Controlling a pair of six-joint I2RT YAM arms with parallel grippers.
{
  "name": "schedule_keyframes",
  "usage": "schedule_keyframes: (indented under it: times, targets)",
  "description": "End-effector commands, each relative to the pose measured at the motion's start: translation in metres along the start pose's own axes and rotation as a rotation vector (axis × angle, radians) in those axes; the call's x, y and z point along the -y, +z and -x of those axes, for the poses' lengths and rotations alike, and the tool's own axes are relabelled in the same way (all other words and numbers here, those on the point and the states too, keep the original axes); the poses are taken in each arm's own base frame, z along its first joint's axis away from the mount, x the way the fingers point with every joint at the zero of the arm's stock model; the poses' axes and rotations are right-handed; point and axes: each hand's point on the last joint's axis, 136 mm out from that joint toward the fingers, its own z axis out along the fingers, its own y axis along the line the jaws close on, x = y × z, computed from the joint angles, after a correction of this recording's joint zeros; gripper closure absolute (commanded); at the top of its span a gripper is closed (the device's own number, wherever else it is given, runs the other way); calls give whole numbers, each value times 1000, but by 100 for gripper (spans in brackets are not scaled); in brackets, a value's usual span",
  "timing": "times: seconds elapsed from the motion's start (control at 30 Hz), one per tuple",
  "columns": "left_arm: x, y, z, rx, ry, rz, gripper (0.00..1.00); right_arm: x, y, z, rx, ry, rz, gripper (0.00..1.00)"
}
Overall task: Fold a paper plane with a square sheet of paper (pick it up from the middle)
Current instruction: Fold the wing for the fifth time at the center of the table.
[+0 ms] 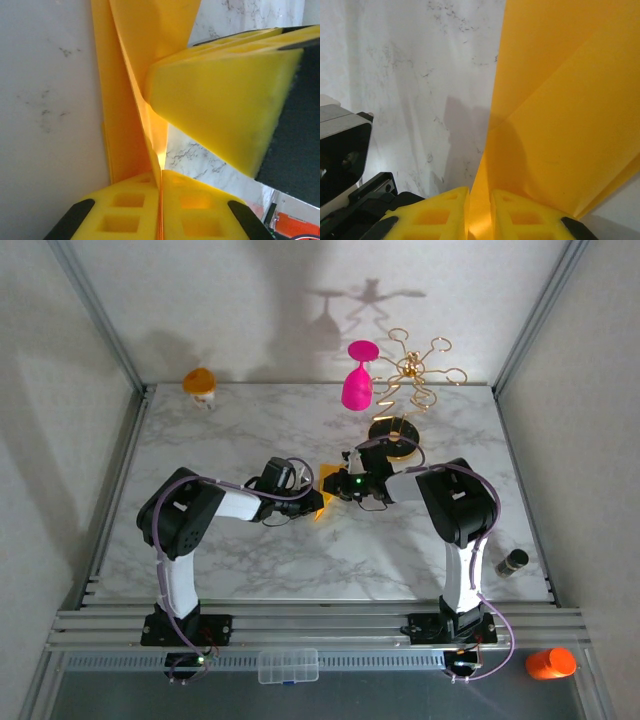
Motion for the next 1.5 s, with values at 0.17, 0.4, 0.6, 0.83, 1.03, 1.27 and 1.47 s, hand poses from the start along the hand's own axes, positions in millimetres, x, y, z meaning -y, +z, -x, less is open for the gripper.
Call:
schedule_keyframes:
  times: [0.17, 0.4, 0.6, 0.83, 1.03, 1.27, 1.47]
  targets:
    - [-24, -5, -18, -51, -48, 111, 84, 55, 20, -20, -43, 46, -213, 80]
    - [-11, -16, -20, -40, -56, 85, 82, 57, 21, -20, -49, 50, -230, 80]
    - [1, -24, -18, -24, -55, 62, 80, 58, 22, -20, -51, 52, -231, 80]
    - [0, -19, -22, -37, -49, 74, 85, 58, 23, -21, -59, 54, -234, 80]
    - [-7, -12, -29, -62, -35, 119, 88, 60, 24, -23, -63, 58, -239, 80]
    - [-7, -10, -28, -68, -24, 141, 87, 61, 24, -22, -66, 63, -243, 80]
    - [1, -25, -23, -43, -3, 165, 78, 63, 25, -24, -72, 67, -252, 81]
